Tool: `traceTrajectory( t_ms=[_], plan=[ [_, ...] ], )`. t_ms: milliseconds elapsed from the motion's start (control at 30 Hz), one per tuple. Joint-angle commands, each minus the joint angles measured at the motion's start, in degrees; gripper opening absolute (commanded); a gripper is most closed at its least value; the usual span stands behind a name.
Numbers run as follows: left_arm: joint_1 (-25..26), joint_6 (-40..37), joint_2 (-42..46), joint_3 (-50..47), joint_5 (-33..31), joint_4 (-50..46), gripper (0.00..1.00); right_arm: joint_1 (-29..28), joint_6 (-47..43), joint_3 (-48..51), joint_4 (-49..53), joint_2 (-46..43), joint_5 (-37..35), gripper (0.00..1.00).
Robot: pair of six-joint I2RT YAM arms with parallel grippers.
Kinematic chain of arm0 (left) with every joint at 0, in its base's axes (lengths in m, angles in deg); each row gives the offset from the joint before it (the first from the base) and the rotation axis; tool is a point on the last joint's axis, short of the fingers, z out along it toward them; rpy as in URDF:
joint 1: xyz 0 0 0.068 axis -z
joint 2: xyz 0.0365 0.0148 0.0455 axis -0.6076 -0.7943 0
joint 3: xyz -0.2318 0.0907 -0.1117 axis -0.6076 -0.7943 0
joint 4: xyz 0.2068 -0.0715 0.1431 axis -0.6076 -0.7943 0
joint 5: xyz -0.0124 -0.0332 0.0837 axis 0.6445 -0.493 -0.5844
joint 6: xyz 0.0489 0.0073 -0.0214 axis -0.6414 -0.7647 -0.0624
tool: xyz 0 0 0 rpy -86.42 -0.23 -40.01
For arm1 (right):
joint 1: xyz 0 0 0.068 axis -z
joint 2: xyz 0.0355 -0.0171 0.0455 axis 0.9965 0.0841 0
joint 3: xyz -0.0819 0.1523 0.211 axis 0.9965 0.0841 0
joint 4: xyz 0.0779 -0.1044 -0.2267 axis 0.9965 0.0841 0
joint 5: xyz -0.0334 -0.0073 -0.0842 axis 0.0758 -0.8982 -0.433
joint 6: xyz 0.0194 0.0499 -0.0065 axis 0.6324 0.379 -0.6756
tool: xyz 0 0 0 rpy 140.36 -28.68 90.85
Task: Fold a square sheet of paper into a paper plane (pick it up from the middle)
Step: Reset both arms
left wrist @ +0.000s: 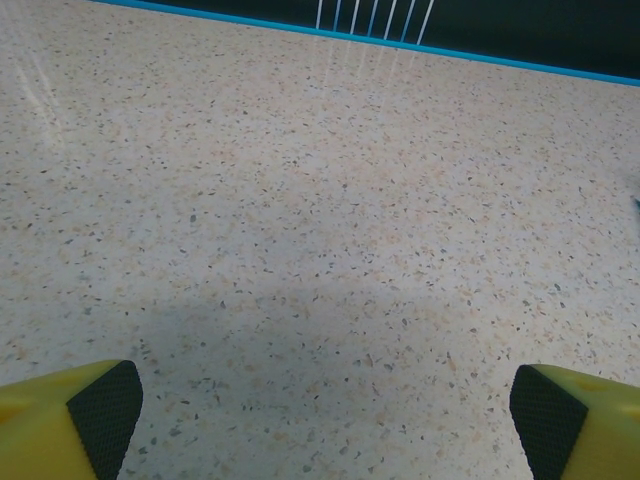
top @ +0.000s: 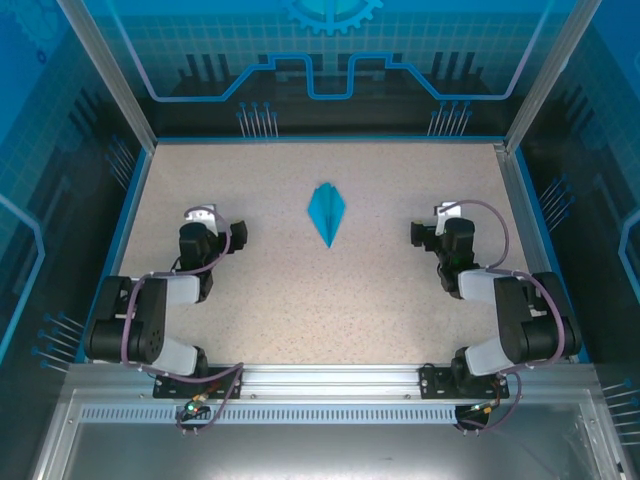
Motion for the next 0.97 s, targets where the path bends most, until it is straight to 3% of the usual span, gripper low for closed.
traceTrajectory(
  t_ms=[0,300,933],
  plan=[
    [-0.6,-1.3,-1.9,-1.0,1.8,6.0,0.98,0.9,-1.5,1.5,-6.3,1.0,2.1,0.99],
    [1.3,-3.3,-2.2,1.0,-0.7,2.6,0.98,0.7,-1.5,1.3,-6.0,1.1,1.7,1.0],
    [1.7,-4.3,-2.3,1.6,0.9,1.7,0.99,0.7,-1.6,1.4,-6.1,1.1,1.7,0.99]
  ],
)
